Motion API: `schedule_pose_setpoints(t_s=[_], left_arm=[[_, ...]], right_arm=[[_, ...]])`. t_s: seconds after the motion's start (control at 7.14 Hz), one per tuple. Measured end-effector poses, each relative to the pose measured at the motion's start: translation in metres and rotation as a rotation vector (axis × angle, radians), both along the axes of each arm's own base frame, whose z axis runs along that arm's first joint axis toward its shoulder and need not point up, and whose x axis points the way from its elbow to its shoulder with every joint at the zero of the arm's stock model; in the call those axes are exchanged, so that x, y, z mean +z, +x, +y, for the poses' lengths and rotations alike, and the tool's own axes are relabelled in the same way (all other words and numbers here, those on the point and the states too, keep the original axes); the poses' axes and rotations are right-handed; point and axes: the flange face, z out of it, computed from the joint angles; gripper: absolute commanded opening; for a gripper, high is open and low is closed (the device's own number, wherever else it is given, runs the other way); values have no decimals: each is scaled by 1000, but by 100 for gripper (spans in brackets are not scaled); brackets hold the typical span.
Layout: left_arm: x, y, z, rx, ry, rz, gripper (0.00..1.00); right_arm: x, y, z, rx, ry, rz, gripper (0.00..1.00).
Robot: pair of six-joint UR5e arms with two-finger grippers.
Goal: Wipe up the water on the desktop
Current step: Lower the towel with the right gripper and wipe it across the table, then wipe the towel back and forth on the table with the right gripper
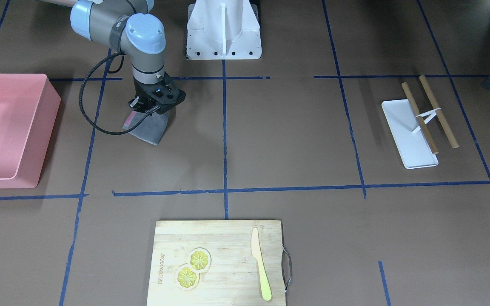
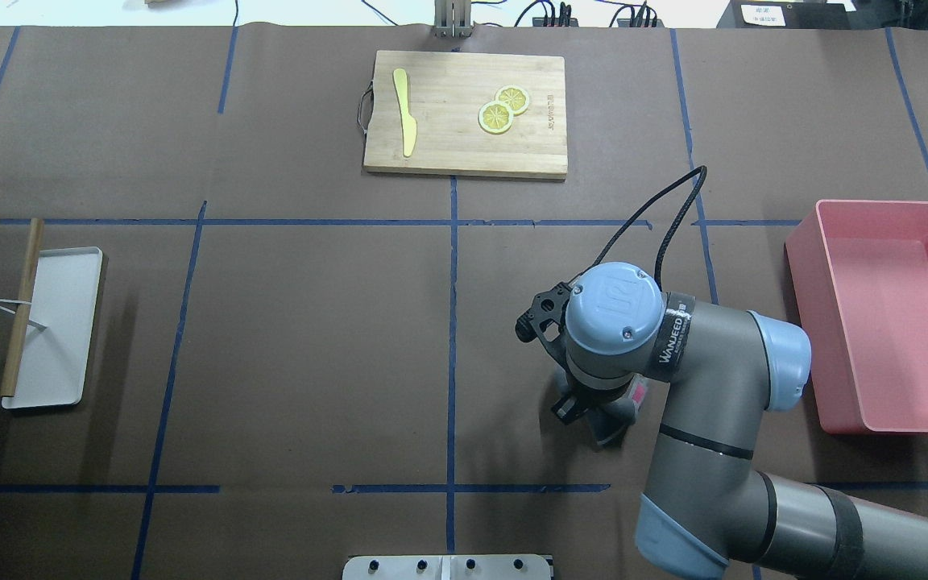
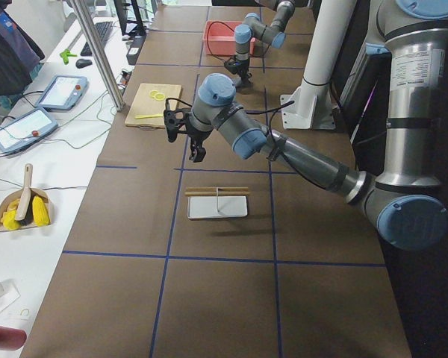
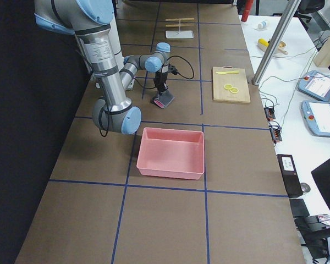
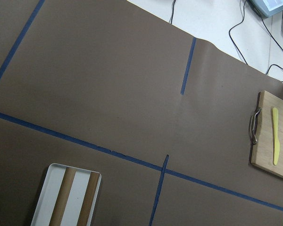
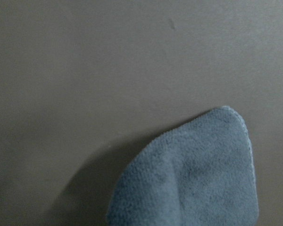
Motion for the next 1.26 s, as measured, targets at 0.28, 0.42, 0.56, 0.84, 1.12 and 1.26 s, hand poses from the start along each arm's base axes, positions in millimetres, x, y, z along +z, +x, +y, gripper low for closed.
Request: schedule_pose_setpoints(t_s=[0.28,0.42,0.56,0.84,1.12,1.26], left_arm=[[-1,0,1,0,2,0,100],[-1,-1,1,-1,2,0,100],[-1,-1,1,-1,2,0,100],[-4,-1,2,-1,8,2,100],[-6,-1,4,-1,11,2,100],[-6,-1,6,-1,11,3,100]], right_arm=[[1,-3,5,-10,-14,-1,0],[7,2,-8,9,-16,11,0],[15,12,-31,35,-16,27,0],[39,34,-79,63,-6,66,0],[65,55,-126,85,-7,73,0],[79,61,-145,95,-8,69,0]])
